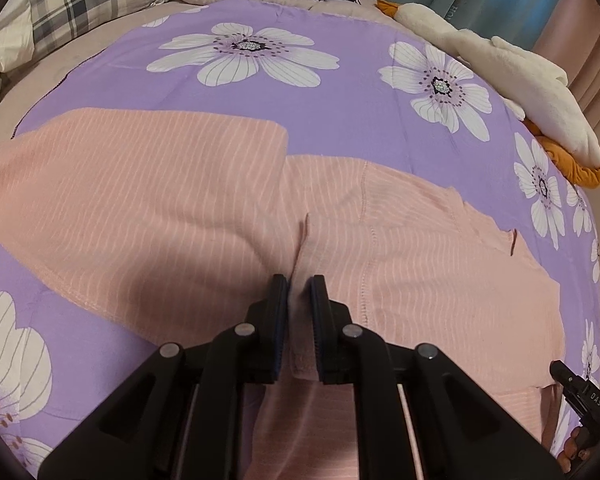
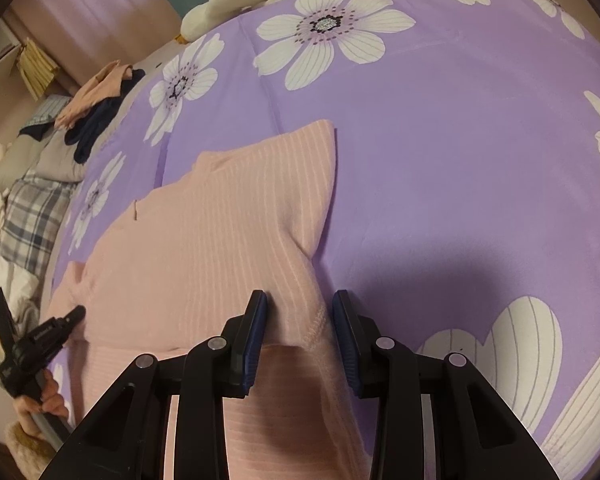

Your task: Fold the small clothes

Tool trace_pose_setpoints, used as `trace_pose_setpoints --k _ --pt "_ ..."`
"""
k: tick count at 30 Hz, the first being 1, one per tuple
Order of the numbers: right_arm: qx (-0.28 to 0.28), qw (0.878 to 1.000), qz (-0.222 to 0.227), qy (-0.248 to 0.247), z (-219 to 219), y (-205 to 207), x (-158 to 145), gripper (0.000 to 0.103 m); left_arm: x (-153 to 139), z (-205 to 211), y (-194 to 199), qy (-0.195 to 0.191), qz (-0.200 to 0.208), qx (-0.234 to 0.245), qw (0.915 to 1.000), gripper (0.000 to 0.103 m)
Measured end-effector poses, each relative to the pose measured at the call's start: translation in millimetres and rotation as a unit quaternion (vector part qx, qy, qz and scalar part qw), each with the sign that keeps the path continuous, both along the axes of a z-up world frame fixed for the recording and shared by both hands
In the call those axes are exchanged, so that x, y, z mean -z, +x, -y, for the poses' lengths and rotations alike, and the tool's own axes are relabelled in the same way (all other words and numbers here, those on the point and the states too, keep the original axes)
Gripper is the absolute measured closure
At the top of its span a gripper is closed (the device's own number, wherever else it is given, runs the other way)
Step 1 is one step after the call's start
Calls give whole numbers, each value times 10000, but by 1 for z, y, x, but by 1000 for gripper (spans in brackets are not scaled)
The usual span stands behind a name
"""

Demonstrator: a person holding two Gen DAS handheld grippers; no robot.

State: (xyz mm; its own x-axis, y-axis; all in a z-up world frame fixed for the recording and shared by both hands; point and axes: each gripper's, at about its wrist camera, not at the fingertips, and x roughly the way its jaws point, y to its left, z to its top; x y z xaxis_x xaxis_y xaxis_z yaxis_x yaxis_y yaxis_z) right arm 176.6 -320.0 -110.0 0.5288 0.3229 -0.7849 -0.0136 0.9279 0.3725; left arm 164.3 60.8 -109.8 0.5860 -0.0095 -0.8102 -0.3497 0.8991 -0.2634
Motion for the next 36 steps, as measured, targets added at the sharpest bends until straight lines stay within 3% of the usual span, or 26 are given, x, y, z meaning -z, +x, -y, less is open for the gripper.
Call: trace_pose_setpoints --k 4,9,15,25,36 --pt "-49 9996 158 -216 -4 -4 -7 88 2 0 1 7 -26 31 10000 90" --pt "-19 9989 303 -359 -5 -7 -12 89 3 -2 1 -82 -52 61 9999 89" --pt "24 9987 18 -517 -6 3 6 89 6 -4 2 -175 -99 51 9998 89" --pt "-27 9982 40 -591 -7 1 6 89 8 -9 1 -402 -70 46 9992 88" --pt "-15 9985 26 -546 -6 2 7 89 8 -8 2 -327 -80 44 9994 88"
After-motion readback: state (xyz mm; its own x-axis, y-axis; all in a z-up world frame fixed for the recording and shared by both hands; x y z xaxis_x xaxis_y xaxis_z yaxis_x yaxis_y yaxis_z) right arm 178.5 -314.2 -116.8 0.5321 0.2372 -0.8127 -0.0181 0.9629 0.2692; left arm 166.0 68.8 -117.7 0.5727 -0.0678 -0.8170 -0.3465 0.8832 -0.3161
